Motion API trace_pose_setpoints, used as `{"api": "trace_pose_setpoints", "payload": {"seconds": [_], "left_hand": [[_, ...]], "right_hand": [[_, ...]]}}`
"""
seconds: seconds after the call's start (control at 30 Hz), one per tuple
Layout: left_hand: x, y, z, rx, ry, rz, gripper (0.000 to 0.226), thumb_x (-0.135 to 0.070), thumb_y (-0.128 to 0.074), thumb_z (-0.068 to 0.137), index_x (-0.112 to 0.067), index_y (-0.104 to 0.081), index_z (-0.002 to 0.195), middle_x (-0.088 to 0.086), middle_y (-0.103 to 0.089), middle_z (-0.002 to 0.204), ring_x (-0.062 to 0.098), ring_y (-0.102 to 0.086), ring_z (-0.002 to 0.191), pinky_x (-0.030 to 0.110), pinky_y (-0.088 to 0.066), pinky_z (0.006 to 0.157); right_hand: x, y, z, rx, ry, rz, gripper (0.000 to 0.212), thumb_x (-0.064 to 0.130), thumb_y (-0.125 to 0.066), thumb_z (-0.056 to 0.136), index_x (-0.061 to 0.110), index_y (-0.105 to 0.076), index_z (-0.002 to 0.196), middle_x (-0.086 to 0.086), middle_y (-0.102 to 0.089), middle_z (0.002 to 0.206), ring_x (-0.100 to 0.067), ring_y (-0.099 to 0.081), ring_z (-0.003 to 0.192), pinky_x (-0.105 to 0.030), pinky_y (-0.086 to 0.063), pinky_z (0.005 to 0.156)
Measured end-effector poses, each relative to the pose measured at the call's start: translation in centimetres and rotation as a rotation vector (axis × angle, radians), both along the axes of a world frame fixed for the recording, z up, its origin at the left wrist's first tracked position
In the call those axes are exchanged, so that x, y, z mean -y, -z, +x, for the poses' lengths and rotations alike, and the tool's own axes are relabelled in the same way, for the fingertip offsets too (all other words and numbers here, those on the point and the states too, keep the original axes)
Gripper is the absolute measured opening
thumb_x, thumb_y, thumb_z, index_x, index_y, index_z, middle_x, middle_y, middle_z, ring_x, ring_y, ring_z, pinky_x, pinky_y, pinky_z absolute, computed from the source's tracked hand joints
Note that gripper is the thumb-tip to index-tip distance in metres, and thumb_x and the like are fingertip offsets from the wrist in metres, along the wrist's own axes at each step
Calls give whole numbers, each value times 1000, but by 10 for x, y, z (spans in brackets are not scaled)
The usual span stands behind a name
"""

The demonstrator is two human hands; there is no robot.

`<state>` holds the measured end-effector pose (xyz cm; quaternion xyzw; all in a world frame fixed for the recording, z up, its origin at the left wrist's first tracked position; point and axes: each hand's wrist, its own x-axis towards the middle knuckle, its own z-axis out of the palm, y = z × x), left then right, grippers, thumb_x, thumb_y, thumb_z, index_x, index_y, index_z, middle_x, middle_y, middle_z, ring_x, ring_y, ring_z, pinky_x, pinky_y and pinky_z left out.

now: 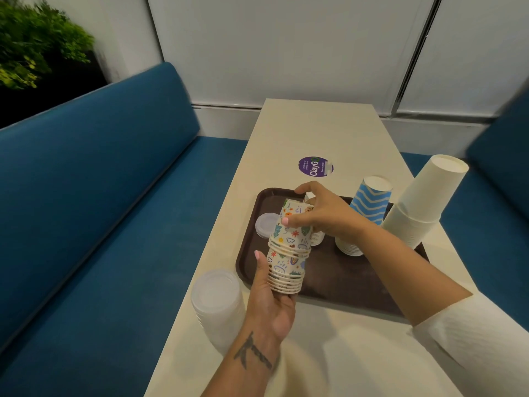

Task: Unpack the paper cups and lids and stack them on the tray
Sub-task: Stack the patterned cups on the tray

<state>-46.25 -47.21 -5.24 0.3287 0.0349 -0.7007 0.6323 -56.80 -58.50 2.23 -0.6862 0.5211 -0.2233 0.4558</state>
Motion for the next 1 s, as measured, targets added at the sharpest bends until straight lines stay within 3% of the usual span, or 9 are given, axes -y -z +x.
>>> {"api": "trace_pose_setpoints", "payload": {"seconds": [0.17,0.3,0.4,0.5,0.6,0.73,1.0], "left_hand": [[-1,1,1,-52,-15,54,62,-53,-45,90,-4,-56,127,20,-64,123,30,-63,105,36,-56,79],[0,3,0,-57,-23,85,55,-52,-45,93,-6,-58,121,19,-66,117,29,-65,99,36,-57,74],[1,4,0,-83,-29,97,55,-51,-46,93,-6,-58,123,19,-66,118,30,-65,99,36,-59,70],[2,6,-1,-82,-26,108,55,-51,-46,93,-7,-57,124,19,-66,118,30,-65,99,35,-59,68],[4,8,0,-75,-24,111,56,-51,-45,93,-8,-56,127,19,-66,119,31,-64,100,36,-59,68],[6,12,0,-74,-16,111,57,-51,-45,93,-8,-55,129,19,-66,119,31,-64,104,36,-59,70],[10,15,1,-81,11,89,62,-52,-39,95,-6,-51,134,20,-63,125,30,-63,104,34,-59,72]], "right_hand": [[10,-13,-5,39,59,-11,69,31,-83,69,26,-39,122,-10,-58,117,-24,-63,99,-37,-57,80],[23,-35,-8,60,187,-185,69,32,-83,69,25,-41,122,-5,-55,121,-22,-60,101,-35,-55,82],[31,-46,-7,-83,267,-408,72,35,-81,71,21,-40,129,1,-51,108,-19,-55,94,-30,-50,78],[39,-41,-4,-208,291,-512,72,37,-79,73,20,-38,130,-4,-59,114,-24,-59,99,-35,-50,82],[48,-24,-3,-304,285,-524,72,38,-78,74,19,-38,131,-7,-60,122,-28,-59,106,-37,-49,84],[56,-3,-2,-372,278,-498,66,37,-77,75,17,-40,126,-8,-59,121,-28,-57,105,-34,-45,78],[59,25,-4,-479,246,-373,73,40,-77,76,14,-36,129,-9,-55,125,-30,-56,109,-36,-47,79]]}}
